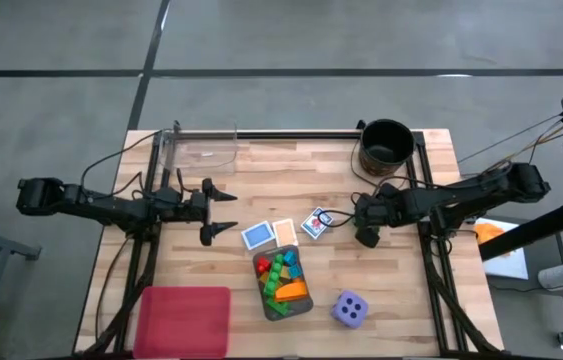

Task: Pick & Place Toys
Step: Put the green die into the pink bin

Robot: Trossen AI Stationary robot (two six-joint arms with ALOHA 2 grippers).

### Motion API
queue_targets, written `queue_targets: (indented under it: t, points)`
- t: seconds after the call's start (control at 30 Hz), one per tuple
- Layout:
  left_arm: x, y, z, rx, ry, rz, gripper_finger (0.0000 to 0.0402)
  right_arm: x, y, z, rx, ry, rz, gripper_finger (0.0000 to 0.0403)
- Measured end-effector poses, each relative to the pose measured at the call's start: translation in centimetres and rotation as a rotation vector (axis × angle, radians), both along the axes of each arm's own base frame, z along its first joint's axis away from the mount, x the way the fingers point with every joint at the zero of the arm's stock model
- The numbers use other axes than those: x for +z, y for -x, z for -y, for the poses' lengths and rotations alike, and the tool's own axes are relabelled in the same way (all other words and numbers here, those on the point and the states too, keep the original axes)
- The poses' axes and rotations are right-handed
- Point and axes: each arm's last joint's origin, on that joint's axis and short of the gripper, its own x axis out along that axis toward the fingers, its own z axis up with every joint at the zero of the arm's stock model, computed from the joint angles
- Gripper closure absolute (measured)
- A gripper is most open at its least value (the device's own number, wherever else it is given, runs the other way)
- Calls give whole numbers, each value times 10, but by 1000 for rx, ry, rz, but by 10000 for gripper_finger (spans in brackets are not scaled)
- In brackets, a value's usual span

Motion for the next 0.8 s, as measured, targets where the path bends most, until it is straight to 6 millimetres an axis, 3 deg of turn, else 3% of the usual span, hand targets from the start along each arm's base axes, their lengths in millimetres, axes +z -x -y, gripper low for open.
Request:
queue_targets:
  t: [0.13, 0.43, 0.57, 0.8]
  points:
    - [0, 0, 0, 0, 0, 0, 25, 1, -1, 0, 2, 0, 3, 238]
    - [0, 0, 0, 0, 0, 0, 25, 15, -7, -5, 54, 25, 24, 252]
    - [0, 0, 0, 0, 0, 0, 25, 27, -13, -8, 88, 17, 85, 287]
    - [0, 0, 0, 0, 0, 0, 25, 46, -16, -8, 137, 56, 175, 288]
